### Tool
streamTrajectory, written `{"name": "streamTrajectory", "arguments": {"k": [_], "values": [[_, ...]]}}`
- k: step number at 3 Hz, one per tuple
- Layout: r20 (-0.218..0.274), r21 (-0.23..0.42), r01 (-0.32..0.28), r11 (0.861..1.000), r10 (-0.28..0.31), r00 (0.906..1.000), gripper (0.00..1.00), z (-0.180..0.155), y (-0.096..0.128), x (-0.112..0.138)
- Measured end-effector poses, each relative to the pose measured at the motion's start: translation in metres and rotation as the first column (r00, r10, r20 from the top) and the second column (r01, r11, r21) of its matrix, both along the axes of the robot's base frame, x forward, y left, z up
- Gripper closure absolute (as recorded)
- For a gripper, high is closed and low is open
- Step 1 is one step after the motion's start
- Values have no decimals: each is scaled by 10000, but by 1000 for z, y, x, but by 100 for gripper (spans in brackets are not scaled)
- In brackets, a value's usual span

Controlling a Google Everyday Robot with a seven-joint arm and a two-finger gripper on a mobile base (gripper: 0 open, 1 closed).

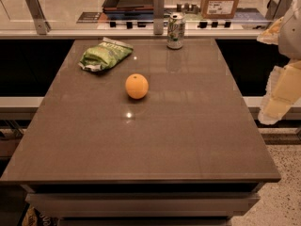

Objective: Move orange near 7up can

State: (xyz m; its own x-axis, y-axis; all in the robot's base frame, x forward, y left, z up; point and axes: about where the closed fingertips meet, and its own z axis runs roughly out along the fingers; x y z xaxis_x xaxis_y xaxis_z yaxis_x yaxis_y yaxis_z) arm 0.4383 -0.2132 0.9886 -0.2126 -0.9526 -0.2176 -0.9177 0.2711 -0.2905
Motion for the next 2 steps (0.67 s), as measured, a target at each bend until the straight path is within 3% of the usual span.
{"name": "streamTrajectory", "arguments": {"k": [1, 2], "values": [[3, 4, 0, 10000, 0, 10000, 0, 0, 0, 0], [269, 841, -23, 9965, 0, 9996, 0, 1, 0, 5]]}}
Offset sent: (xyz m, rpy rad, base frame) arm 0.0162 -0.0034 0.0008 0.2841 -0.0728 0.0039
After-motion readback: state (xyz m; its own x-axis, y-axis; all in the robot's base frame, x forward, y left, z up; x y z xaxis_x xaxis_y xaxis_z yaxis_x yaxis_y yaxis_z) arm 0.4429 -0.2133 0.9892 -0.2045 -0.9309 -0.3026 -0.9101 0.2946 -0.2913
